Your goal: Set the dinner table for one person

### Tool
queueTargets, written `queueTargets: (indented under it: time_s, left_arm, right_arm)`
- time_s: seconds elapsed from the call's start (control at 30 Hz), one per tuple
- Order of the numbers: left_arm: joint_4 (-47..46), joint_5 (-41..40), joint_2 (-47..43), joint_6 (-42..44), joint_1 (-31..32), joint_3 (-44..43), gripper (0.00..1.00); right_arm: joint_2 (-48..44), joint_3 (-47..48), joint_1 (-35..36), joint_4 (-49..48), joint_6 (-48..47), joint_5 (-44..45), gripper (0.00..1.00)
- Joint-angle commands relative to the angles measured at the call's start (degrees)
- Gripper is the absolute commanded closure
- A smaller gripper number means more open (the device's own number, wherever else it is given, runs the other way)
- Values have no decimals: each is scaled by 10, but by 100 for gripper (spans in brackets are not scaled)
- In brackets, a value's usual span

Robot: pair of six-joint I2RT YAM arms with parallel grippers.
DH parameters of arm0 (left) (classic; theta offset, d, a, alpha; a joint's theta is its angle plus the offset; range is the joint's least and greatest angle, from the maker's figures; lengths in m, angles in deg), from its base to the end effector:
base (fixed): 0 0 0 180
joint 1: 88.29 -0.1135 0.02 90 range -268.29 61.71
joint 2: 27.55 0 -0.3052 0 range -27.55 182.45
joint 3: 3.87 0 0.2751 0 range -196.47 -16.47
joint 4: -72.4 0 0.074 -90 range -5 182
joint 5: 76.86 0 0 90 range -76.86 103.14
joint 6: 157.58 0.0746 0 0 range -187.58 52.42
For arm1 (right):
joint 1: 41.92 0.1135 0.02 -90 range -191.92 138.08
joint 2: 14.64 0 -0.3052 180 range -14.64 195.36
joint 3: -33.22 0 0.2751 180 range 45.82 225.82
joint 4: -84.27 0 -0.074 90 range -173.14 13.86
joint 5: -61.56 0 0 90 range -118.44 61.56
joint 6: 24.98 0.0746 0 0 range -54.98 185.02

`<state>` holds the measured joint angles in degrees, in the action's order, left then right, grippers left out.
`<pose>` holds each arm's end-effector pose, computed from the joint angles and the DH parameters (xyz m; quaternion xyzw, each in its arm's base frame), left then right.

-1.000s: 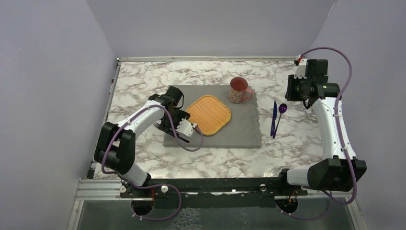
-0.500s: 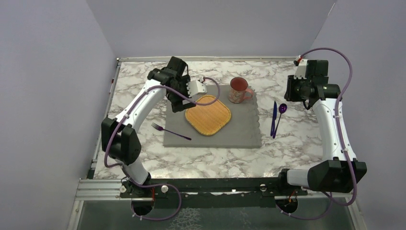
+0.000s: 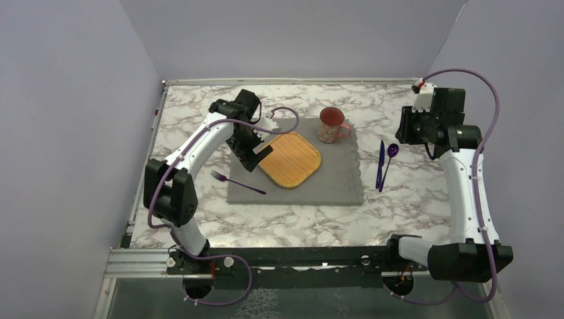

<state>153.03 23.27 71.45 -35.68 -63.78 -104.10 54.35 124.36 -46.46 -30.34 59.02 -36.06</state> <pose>0.3311 -0.1654 0.2759 0.4760 0.8702 -0.0818 0.0975 0.2731 -0.0118 0.4008 -0.0380 0.9155 0.0244 0.3999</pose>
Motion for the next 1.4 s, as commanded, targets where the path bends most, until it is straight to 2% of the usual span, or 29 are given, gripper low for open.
queueTargets:
  time_s: [0.0, 0.17, 0.33, 0.4, 0.43, 0.47, 0.53, 0.63, 0.77, 1.17, 1.37]
  left_arm:
    - [-55, -74, -42, -116, 0, -19, 1]
    - [-59, -96, -41, -187, -11, -70, 1]
    - [-63, -173, -29, -279, -24, -96, 1]
    - [-60, -129, -22, -299, -47, -92, 1]
    - [-60, -74, -19, -298, -63, -85, 7]
    - [-59, -33, -13, -297, -79, -76, 20]
    - [-57, 1, 0, -303, -104, -62, 35]
    - [-55, 32, 16, -307, -144, -46, 42]
    - [-53, 60, 30, -297, -170, -36, 41]
    - [-64, 6, 53, -301, -175, -30, 42]
    - [-76, -18, 70, -316, -174, -34, 43]
  right_arm:
    - [-2, -6, -2, 18, -8, -9, 64]
    - [-13, 0, -3, 22, 1, -21, 63]
    - [-16, 11, -3, 27, -7, -12, 63]
    - [-16, 13, -3, 25, -10, -10, 63]
    - [-17, 13, -3, 24, -11, -11, 63]
    - [-18, 12, -3, 23, -11, -12, 63]
    - [-18, 8, -3, 19, -11, -15, 63]
    - [-13, 1, -3, 13, -12, -10, 63]
    - [-8, -6, -3, 10, -11, -7, 63]
    - [9, -5, -3, -5, 5, -70, 62]
    - [53, -10, -3, -42, -5, -34, 62]
